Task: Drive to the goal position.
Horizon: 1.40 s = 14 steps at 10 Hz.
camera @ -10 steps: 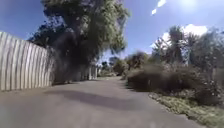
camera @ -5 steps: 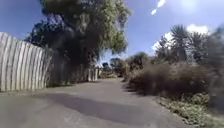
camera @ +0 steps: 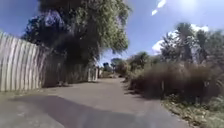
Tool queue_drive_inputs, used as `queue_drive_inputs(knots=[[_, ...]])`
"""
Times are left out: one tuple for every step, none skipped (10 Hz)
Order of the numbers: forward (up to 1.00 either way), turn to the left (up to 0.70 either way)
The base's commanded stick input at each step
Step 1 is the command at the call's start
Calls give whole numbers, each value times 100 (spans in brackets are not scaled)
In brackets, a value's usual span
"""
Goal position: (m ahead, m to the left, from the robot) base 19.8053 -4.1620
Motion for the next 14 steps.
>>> queue_drive_inputs(knots=[[100, 0], [100, 0], [100, 0], [100, 0], [100, 0], [100, 0], [100, 0], [100, 0], [100, 0], [100, 0], [100, 0], [100, 0], [100, 0], [100, 0]])
